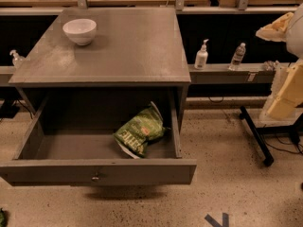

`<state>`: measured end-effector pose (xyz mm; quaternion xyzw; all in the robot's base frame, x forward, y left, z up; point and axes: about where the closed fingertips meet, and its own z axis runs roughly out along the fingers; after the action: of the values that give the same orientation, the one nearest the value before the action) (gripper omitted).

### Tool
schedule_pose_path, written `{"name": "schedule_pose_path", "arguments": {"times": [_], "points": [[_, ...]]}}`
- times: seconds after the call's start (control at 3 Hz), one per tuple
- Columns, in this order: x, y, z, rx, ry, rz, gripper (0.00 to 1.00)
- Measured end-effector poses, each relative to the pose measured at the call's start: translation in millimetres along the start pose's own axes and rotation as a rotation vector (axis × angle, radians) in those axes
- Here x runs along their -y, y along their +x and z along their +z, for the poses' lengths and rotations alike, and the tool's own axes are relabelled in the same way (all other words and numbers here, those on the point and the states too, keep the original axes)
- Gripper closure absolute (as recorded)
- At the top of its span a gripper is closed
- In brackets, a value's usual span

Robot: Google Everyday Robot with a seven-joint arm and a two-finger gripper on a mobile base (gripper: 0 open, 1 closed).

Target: Pick green jalapeno chip bag from top drawer and place on counter

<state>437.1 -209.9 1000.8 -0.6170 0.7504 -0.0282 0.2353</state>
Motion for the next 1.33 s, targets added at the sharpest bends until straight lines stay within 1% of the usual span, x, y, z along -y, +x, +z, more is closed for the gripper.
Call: {"name": "schedule_pose_path", "arguments": {"times": [0.33,0.67,1.0,1.33], "points": [[0,0,0,0.001,0.000,-0.001,0.00],[2,-9,4,0.027,-0.011,-0.029,0.00],[25,-49,35,0.117,-0.035,-0.085,0.00],[41,-86,91,0.229,-0.090,-0.086,0.00]]}}
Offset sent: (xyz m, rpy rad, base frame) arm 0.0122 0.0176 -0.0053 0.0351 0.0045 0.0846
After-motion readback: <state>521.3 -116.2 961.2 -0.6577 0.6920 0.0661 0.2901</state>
